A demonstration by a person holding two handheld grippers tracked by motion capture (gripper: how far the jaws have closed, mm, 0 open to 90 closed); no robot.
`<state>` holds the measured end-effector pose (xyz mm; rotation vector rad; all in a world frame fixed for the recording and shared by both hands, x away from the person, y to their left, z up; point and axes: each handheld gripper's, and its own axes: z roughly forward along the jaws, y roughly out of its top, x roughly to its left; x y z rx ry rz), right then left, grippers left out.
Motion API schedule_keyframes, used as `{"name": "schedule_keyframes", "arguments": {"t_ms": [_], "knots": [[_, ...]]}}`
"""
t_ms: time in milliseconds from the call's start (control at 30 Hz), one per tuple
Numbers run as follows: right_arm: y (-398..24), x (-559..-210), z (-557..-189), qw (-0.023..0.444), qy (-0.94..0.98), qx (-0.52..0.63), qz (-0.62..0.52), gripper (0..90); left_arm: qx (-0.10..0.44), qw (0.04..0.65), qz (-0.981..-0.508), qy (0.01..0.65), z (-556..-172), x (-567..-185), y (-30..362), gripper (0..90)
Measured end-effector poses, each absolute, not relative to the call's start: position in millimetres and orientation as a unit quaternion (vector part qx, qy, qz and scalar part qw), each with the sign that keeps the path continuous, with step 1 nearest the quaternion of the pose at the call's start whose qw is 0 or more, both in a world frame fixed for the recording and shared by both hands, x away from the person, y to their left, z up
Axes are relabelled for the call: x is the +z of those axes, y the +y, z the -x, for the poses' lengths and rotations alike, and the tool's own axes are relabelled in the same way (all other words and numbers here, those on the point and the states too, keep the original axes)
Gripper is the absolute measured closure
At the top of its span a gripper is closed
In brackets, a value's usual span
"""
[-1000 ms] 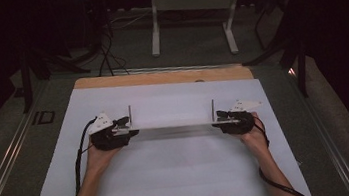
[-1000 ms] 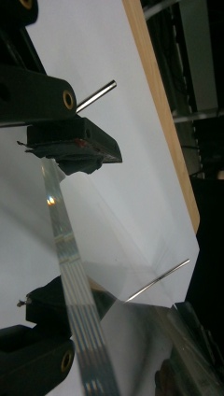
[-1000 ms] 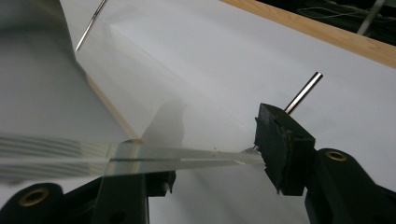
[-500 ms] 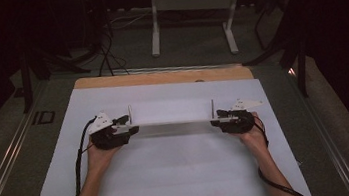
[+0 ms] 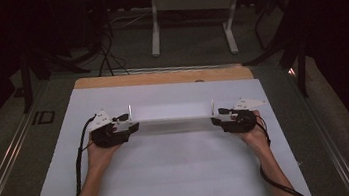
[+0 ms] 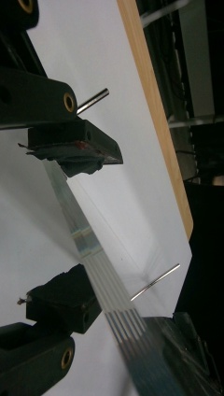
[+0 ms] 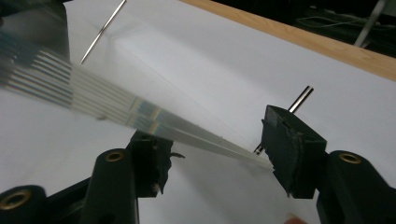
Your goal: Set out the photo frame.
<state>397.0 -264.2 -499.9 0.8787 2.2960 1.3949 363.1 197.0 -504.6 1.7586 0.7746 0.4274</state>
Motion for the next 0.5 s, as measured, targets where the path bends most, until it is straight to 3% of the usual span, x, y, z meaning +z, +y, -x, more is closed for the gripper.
{"name": "schedule_keyframes", "arguments": {"t_ms": [167, 500], "knots": [[-264.4, -499.0, -395.5, 0.17, 0.797, 0.491, -0.307, 42.3, 0.182, 0.556, -0.74, 0.333, -364.9, -503.8, 196.5, 39.1], [-257.6, -498.2, -394.4, 0.193, 0.779, 0.503, -0.322, 50.5, 0.195, 0.568, -0.719, 0.35, -371.4, -502.5, 194.0, 39.0]]}}
